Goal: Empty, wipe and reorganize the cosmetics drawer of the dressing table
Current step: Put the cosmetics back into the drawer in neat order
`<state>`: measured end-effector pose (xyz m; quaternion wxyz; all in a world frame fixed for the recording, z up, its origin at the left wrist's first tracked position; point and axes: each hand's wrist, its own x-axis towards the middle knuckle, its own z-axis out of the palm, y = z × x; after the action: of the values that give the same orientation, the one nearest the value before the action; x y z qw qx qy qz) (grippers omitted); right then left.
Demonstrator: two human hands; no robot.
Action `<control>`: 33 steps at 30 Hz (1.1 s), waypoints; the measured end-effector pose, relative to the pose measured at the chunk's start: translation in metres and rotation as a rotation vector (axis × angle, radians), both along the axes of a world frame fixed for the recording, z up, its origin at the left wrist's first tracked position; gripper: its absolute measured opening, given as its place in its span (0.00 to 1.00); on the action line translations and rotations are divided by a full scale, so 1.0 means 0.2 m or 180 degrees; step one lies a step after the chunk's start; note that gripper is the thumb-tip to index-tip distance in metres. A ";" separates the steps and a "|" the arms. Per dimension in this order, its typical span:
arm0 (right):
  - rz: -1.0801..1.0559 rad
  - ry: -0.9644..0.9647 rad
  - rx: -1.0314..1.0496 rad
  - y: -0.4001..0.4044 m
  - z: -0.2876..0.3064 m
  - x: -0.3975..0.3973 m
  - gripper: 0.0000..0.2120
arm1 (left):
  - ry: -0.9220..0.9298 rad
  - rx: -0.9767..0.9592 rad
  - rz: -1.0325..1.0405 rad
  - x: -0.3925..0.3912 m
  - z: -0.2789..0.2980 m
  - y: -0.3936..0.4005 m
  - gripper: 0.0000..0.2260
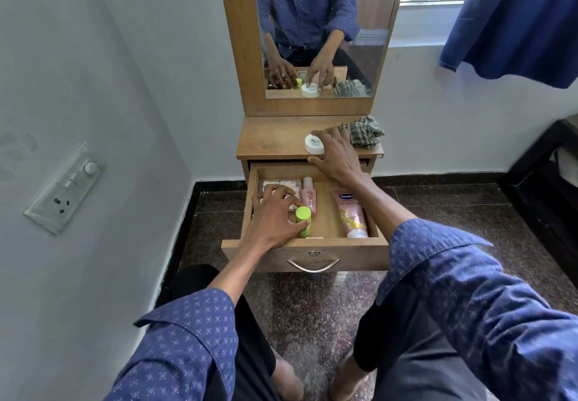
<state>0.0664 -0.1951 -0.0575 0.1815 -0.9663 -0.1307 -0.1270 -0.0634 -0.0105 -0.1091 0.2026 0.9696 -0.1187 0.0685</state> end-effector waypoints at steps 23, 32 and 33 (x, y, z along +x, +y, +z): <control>-0.0444 0.0415 0.2400 -0.15 -0.26 -0.47 0.19 | -0.0095 0.0103 -0.0174 0.05 0.03 -0.11 0.17; -0.0833 0.0299 0.2806 -0.16 -0.24 -0.48 0.16 | -0.0074 0.0244 -0.0325 0.11 0.04 -0.32 0.22; -0.0814 0.0311 0.2823 -0.15 -0.24 -0.48 0.17 | -0.0116 0.0234 -0.0315 0.11 0.04 -0.32 0.22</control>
<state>-0.0292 -0.2258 -0.1048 0.5661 -0.8086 0.0651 -0.1464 -0.0418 -0.0751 -0.1011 0.1679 0.9679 -0.1726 0.0716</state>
